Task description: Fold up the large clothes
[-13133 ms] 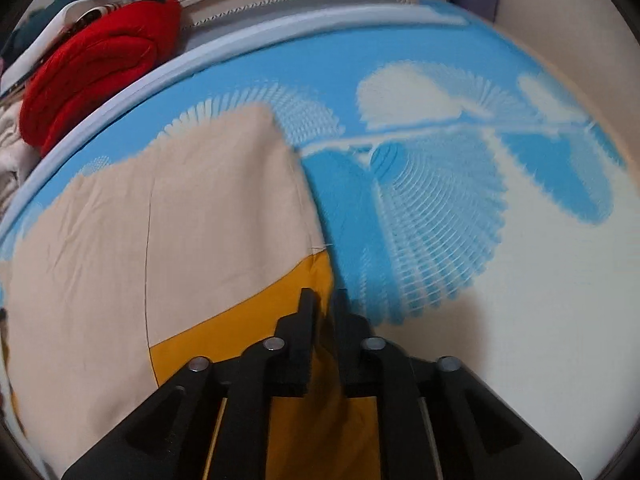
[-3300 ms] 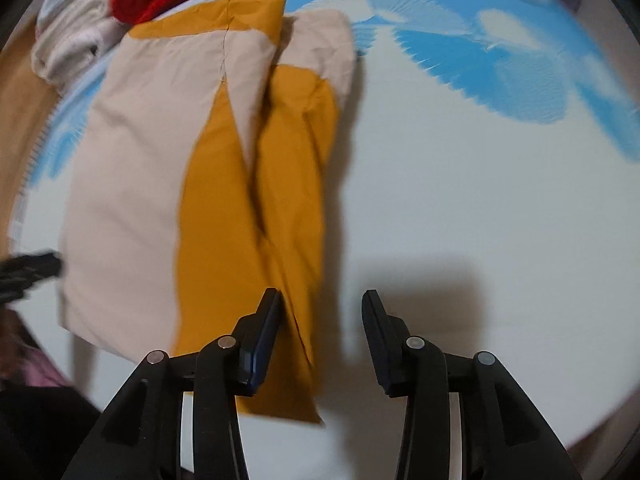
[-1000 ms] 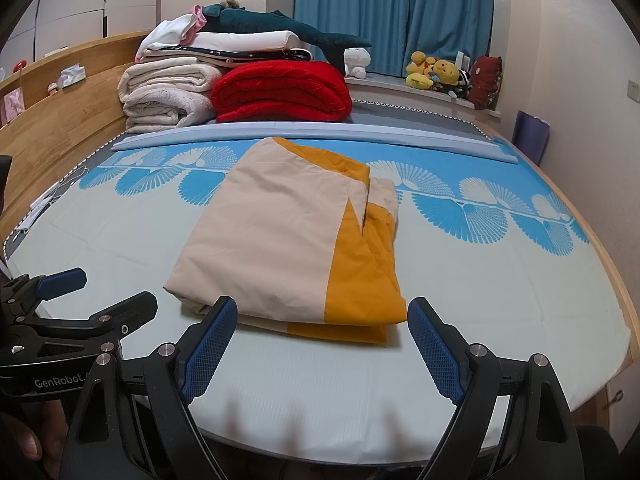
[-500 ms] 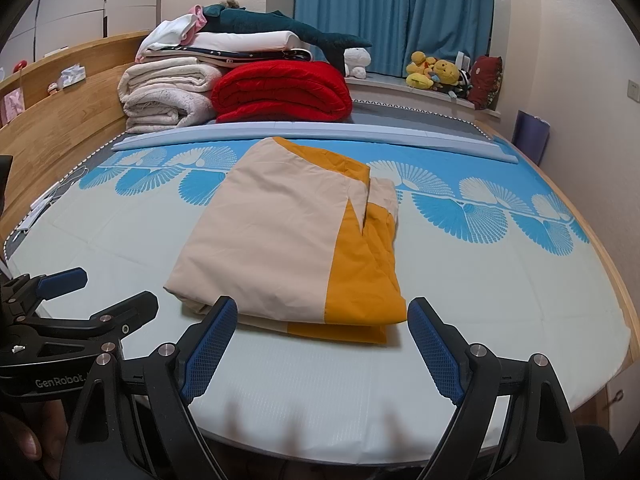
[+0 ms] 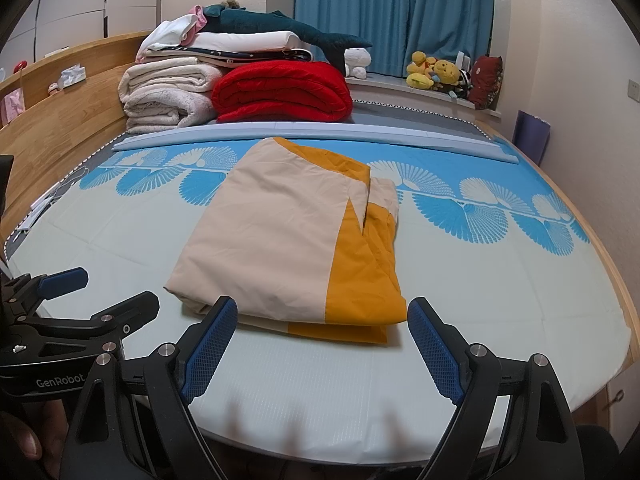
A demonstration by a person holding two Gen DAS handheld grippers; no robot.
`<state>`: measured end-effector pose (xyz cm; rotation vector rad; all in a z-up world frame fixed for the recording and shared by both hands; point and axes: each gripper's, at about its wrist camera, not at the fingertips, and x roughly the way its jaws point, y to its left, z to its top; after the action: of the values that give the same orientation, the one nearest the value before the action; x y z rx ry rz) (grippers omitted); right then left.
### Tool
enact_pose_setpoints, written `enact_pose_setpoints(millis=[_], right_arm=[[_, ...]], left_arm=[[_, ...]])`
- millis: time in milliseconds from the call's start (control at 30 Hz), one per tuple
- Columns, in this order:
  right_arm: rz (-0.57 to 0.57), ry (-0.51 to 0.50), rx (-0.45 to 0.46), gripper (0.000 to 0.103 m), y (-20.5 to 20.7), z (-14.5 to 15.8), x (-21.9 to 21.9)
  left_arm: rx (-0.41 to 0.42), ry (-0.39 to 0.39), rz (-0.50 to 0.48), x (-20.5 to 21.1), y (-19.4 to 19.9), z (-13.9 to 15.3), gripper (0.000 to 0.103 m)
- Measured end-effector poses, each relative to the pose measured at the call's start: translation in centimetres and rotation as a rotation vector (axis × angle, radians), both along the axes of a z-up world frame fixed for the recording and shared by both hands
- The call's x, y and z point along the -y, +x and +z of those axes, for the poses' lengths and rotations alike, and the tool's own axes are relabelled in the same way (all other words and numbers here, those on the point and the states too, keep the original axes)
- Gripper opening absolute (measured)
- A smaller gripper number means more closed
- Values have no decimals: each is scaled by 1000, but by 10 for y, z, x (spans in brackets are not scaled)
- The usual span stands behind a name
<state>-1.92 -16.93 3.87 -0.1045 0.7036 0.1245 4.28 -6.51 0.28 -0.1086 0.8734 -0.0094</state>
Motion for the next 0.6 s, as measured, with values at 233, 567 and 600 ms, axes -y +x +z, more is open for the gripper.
enact_pose_setpoints(millis=[233,567,600], right_arm=[[0,0,0,87,0,0,0],[0,0,0,87,0,0,1],[0,-1,-1,87,0,-1,0]], left_arm=[[-1,0,0,0,0,0,102],[-3,1,-3,-1,0,-1,102],[-4,1,-4,-1,0,-2,102]])
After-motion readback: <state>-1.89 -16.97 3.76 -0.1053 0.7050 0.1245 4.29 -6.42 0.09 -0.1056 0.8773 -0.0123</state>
